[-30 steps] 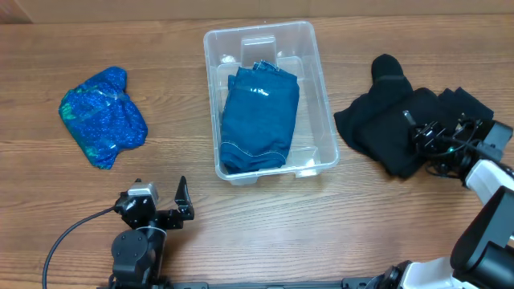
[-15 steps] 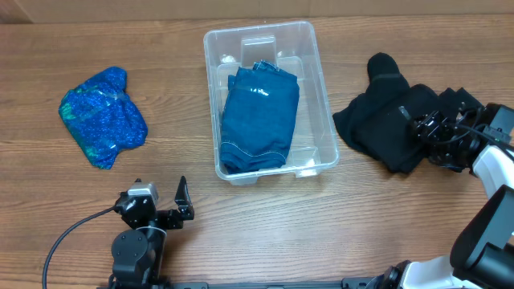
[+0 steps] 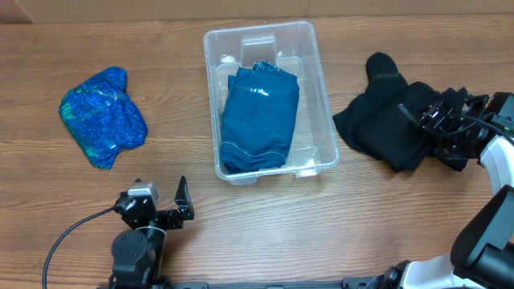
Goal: Pack container
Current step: 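Reach the right gripper to the black clothing and grasp a piece, then carry the black garment with the right gripper into the bin, then release the black garment and pull the right gripper back, then reach the left gripper to the sparkly blue fabric and grasp it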
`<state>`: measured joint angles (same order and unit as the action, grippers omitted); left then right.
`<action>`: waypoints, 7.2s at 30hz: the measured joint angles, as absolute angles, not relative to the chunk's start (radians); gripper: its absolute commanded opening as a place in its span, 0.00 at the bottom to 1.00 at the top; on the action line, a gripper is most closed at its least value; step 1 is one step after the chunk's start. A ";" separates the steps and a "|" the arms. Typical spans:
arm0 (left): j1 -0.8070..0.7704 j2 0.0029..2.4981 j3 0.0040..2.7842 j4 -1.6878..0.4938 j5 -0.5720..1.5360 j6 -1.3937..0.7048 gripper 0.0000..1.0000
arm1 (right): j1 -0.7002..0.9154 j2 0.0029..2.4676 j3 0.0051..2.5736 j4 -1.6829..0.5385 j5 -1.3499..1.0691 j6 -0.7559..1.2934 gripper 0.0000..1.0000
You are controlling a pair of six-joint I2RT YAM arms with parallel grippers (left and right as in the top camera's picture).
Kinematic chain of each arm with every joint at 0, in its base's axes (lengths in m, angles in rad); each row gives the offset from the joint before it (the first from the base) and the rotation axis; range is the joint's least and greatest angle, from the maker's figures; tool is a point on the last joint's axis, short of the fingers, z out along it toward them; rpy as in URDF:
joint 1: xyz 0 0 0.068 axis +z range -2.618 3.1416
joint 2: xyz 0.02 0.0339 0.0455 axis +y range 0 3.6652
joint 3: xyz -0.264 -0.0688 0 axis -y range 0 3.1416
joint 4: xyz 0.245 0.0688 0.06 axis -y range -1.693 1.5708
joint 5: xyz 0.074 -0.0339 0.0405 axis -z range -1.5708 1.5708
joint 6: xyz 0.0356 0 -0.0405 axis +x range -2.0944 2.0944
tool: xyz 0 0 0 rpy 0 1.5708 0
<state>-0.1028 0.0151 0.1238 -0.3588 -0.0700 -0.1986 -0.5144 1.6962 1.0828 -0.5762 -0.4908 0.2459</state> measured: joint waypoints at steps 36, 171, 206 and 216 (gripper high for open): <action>-0.103 0.015 0.124 -0.359 -0.070 -0.199 1.00 | -0.404 1.798 1.066 -0.739 -0.463 0.216 0.04; 0.683 1.039 0.664 -0.353 0.334 -0.134 1.00 | 0.139 1.150 1.415 -1.328 -0.045 0.178 1.00; 0.707 1.831 0.912 0.084 0.471 -0.181 1.00 | 0.139 1.150 1.415 -1.329 -0.045 0.178 1.00; 0.678 1.950 0.956 0.157 0.573 -0.173 1.00 | 0.139 1.150 1.414 -1.328 -0.046 0.178 1.00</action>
